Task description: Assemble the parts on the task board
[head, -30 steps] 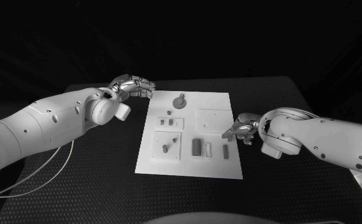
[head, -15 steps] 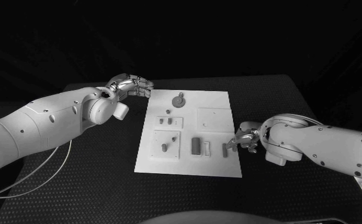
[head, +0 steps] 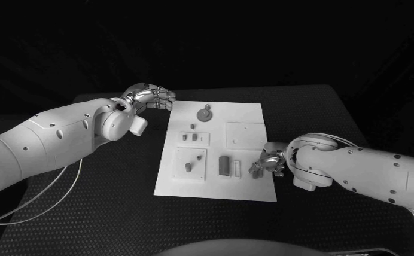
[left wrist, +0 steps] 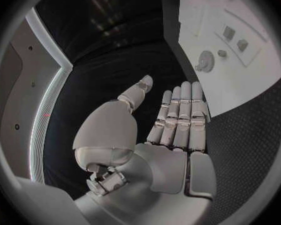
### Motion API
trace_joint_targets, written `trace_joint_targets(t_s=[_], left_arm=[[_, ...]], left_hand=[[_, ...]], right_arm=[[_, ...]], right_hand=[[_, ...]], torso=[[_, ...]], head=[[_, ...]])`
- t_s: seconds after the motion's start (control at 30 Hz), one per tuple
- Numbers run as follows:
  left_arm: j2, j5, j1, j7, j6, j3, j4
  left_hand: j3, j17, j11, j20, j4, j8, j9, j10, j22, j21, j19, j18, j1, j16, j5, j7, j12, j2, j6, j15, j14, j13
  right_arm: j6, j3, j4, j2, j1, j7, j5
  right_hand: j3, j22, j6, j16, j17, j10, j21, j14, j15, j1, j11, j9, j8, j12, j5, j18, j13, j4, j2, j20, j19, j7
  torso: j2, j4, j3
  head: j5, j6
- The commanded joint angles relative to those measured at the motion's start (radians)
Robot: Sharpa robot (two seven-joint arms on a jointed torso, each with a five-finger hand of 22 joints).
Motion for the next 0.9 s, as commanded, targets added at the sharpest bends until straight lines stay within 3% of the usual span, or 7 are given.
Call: trace_joint_targets(t_s=[0.03, 0.23, 0.47, 0.63, 0.9], left_arm=[[0.002, 0.006, 0.001, 0.007, 0.016, 0.001, 0.002], [0.001, 0.006, 0.001, 0.004, 0.017, 0.001, 0.002], [0.003, 0.006, 0.001, 0.002, 0.022, 0.0, 0.003], [0.003, 0.006, 0.001, -0.001, 0.023, 0.0, 0.002], [0.001, 0.006, 0.001, -0.003, 0.026, 0.0, 0.002]], left_hand=[[0.001, 0.001, 0.002, 0.005, 0.005, 0.003, -0.002, 0.006, 0.0, -0.004, -0.002, 0.013, -0.011, -0.004, 0.005, 0.002, 0.005, 0.001, 0.006, 0.007, 0.0, -0.002], [0.001, 0.002, 0.003, 0.006, 0.005, 0.003, -0.002, 0.006, 0.0, -0.004, -0.002, 0.013, -0.012, -0.004, 0.005, 0.002, 0.005, 0.001, 0.006, 0.008, 0.0, -0.002], [0.001, 0.002, 0.003, 0.006, 0.006, 0.003, -0.002, 0.005, 0.0, -0.004, -0.002, 0.013, -0.013, -0.005, 0.005, 0.002, 0.005, 0.001, 0.006, 0.008, 0.0, -0.002], [0.0, 0.003, 0.003, 0.006, 0.007, 0.004, -0.002, 0.005, 0.0, -0.004, -0.002, 0.013, -0.015, -0.006, 0.005, 0.003, 0.005, 0.002, 0.005, 0.008, 0.0, -0.003], [0.0, 0.003, 0.003, 0.006, 0.008, 0.003, -0.003, 0.005, 0.001, -0.004, -0.003, 0.013, -0.018, -0.006, 0.005, 0.003, 0.005, 0.002, 0.005, 0.008, 0.0, -0.003]], right_arm=[[0.017, -0.009, -0.012, 0.01, -0.016, -0.003, -0.062], [-0.001, -0.01, -0.045, 0.037, -0.023, 0.003, -0.077], [-0.021, -0.014, -0.08, 0.076, -0.044, 0.003, -0.148], [-0.023, -0.015, -0.091, 0.096, -0.06, 0.007, -0.177], [-0.024, -0.015, -0.089, 0.095, -0.061, 0.009, -0.181]], right_hand=[[0.006, 0.015, -0.008, 0.001, -0.001, 0.0, 0.003, 0.002, 0.001, -0.006, -0.005, -0.001, -0.009, 0.004, 0.002, 0.006, 0.002, 0.002, -0.001, 0.0, 0.006, 0.004], [0.013, 0.015, -0.018, -0.001, -0.013, -0.005, 0.002, -0.007, 0.003, 0.003, -0.002, 0.003, -0.015, -0.002, 0.001, 0.006, 0.0, -0.013, 0.019, 0.0, 0.003, 0.007], [0.015, 0.016, -0.028, -0.001, -0.018, -0.007, 0.003, -0.013, 0.008, 0.037, 0.003, 0.007, -0.027, -0.005, 0.001, 0.006, -0.001, -0.081, 0.07, 0.003, 0.0, 0.012], [0.016, 0.016, -0.04, -0.002, -0.023, -0.008, 0.002, -0.016, 0.011, 0.046, 0.007, 0.004, -0.038, -0.005, 0.001, 0.006, -0.001, -0.101, 0.077, 0.005, 0.0, 0.017], [0.025, 0.017, -0.046, -0.002, -0.026, -0.008, 0.003, -0.018, 0.015, 0.095, 0.011, -0.001, -0.049, -0.003, 0.001, 0.006, 0.0, -0.12, 0.095, 0.004, -0.002, 0.022]], torso=[[0.0, 0.0, -0.0008], [0.0, -0.001, -0.0002], [0.0, -0.0008, -0.001], [0.0, 0.0, 0.0006], [0.0, -0.0019, -0.0006]], head=[[0.002, -0.002], [0.005, -0.002], [0.004, 0.001], [0.006, 0.0], [0.009, 0.0]])
